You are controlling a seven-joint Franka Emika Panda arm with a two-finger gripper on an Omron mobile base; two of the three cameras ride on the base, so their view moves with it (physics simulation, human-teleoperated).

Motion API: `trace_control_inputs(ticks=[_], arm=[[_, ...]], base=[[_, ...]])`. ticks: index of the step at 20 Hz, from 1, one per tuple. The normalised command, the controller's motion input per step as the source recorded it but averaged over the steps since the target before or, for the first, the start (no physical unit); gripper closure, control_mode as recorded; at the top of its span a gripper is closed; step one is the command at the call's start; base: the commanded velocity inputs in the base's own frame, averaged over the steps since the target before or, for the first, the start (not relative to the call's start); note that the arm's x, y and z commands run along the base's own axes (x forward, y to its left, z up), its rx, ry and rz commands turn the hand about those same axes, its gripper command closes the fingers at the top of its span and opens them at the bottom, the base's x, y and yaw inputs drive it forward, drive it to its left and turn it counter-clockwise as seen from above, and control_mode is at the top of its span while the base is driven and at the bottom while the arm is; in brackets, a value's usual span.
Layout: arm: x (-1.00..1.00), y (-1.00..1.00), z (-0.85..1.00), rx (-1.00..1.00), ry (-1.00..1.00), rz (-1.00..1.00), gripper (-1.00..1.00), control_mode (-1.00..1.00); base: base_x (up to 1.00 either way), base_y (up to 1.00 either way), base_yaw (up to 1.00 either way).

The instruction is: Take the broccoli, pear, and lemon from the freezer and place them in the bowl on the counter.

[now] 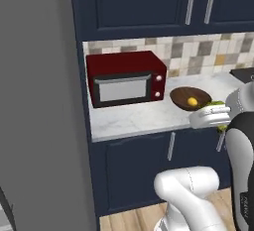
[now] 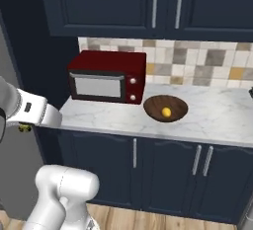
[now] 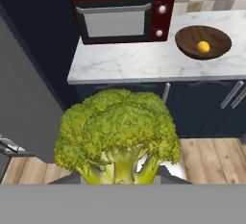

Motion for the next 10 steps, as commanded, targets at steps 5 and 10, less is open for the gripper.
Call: trace_control_inputs(ticks=[5,10], arm=[[0.00,0.00,0.00,0.00,0.00,0.00,1.00,1.00],[0.00,0.00,0.00,0.00,0.00,0.00,1.00,1.00]], base=[[0.13,-1.00,0.00],[0.29,-0.76,0.00]])
